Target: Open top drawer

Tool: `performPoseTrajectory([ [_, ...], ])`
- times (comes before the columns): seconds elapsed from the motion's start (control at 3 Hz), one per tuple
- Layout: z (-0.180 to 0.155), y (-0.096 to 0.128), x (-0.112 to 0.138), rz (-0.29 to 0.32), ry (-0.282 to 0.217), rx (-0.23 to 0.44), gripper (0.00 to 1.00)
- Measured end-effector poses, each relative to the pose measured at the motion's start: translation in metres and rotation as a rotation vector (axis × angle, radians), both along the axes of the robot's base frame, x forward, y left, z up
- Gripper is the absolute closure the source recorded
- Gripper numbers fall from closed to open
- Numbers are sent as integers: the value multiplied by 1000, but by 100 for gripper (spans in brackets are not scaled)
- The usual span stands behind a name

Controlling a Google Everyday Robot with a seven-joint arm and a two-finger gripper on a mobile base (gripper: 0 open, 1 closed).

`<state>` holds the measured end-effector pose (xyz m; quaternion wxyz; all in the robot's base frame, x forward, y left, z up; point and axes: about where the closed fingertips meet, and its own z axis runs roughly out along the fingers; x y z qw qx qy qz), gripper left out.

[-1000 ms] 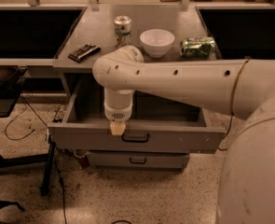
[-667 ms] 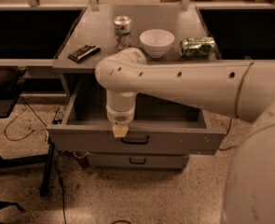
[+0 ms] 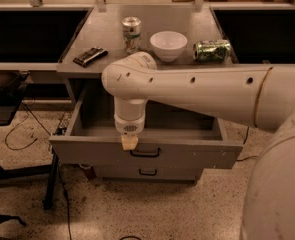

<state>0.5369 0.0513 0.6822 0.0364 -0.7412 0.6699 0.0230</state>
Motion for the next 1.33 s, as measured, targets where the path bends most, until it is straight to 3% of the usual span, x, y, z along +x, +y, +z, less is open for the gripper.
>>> performPoseTrajectory([
  [0.67,1,-1,-12,20,24,-6,100],
  [1.33,1,-4,-26,48,57,-16,58],
])
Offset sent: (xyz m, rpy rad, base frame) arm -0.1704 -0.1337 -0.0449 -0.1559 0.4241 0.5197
